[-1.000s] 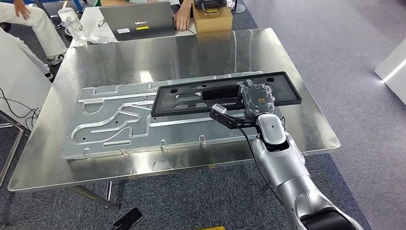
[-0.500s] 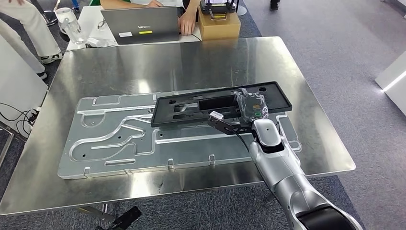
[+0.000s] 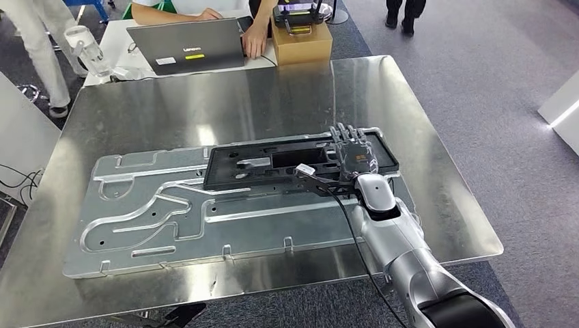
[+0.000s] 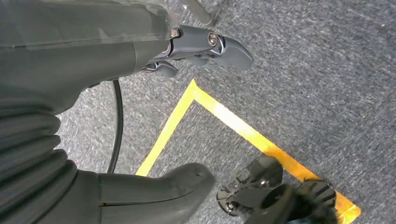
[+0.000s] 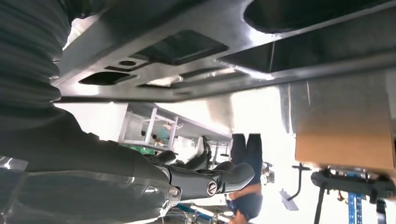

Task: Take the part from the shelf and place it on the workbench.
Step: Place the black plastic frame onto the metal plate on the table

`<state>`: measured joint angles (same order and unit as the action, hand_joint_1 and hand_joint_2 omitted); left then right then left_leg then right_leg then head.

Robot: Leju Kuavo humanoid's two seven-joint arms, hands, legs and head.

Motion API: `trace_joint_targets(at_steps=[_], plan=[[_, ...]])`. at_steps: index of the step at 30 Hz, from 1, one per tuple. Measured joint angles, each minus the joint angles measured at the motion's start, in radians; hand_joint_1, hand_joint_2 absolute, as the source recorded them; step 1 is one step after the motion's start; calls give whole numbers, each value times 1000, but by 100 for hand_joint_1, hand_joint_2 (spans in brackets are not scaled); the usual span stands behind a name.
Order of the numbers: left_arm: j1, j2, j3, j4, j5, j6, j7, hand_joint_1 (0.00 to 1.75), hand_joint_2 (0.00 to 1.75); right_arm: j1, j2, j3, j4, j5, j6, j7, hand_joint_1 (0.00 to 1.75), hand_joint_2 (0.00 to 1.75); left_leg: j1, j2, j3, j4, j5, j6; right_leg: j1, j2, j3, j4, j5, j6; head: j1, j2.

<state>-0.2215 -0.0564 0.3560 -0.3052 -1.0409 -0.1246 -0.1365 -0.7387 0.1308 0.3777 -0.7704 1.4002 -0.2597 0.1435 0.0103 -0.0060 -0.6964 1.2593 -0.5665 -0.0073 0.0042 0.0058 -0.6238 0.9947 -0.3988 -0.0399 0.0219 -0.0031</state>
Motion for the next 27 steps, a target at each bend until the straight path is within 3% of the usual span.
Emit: trace_joint_targets(at_steps=[1,3,4,5,9,11,13,14,15,16,19,20,22,24,25,27], plan=[[2,0,0,0,2,-1,0,0,0,3,0,1,4,0,0,0,0,175,2,0,3,-28,29,-2,-2,1,1,4,-4,2,0,0],[2,0,0,0,5,-2,0,0,0,6,0,2,8,0,-1,-1,0,175,6,-1,48,-156,106,-4,-5,3,2,16,-12,9,0,0],[1,0,0,0,8,-2,1,0,0,5,0,2,10,0,-1,-2,0,175,5,-2,66,-208,124,-2,-6,4,0,21,-14,13,0,0],[1,0,0,0,11,-3,3,0,0,5,1,2,12,0,-1,-2,0,175,3,-3,75,-236,135,2,-6,5,-3,26,-15,18,0,0],[3,0,0,0,22,-8,9,0,0,6,2,3,17,-1,-1,-5,0,175,1,0,77,-246,154,29,-6,7,-13,39,-27,41,1,0],[1,-1,0,0,23,-10,9,0,0,6,2,3,21,-2,0,-6,0,175,3,4,74,-253,164,43,-9,5,-37,107,-87,50,1,0],[0,0,0,0,23,-11,9,0,0,7,2,3,24,-2,-1,-6,0,175,0,6,63,-253,171,50,-11,2,-85,242,-168,56,1,0],[0,0,1,0,24,-11,9,0,0,7,2,3,26,-2,-1,-6,0,175,-2,7,57,-253,175,51,-11,1,-101,295,-192,58,1,0],[0,0,1,0,24,-12,9,0,0,6,2,3,27,-2,-1,-6,0,175,-3,7,52,-252,179,51,-11,0,-102,320,-198,58,1,0],[1,0,1,0,25,-12,9,0,0,5,2,3,28,-2,-2,-6,0,175,-4,7,46,-252,184,50,-11,0,-80,298,-185,56,1,0],[0,-1,1,0,25,-13,9,0,0,-4,3,3,28,-2,-3,-6,0,175,-8,6,34,-251,200,44,-6,-1,58,95,-121,41,1,0],[0,-1,1,0,25,-13,9,0,0,-6,4,3,28,-2,-3,-6,0,175,-8,6,32,-251,206,40,-3,-2,85,50,-110,37,1,0],[0,-1,1,0,25,-13,9,0,0,-7,5,4,29,-2,-2,-6,0,175,-8,6,29,-254,219,28,4,-2,92,25,-99,31,0,0],[1,-1,1,0,26,-13,10,0,0,-6,6,4,30,-2,-1,-8,0,175,-7,4,20,-252,218,16,-1,-3,83,14,-82,20,0,0],[2,-1,1,0,27,-14,10,0,0,-6,7,4,31,-2,-1,-9,0,175,-7,4,10,-235,195,12,-5,-4,75,10,-70,12,0,0],[3,-1,1,0,30,-15,10,0,0,-4,10,6,31,-2,-1,-10,0,175,-4,3,-23,-140,102,5,-7,-6,51,5,-46,1,-1,0]])
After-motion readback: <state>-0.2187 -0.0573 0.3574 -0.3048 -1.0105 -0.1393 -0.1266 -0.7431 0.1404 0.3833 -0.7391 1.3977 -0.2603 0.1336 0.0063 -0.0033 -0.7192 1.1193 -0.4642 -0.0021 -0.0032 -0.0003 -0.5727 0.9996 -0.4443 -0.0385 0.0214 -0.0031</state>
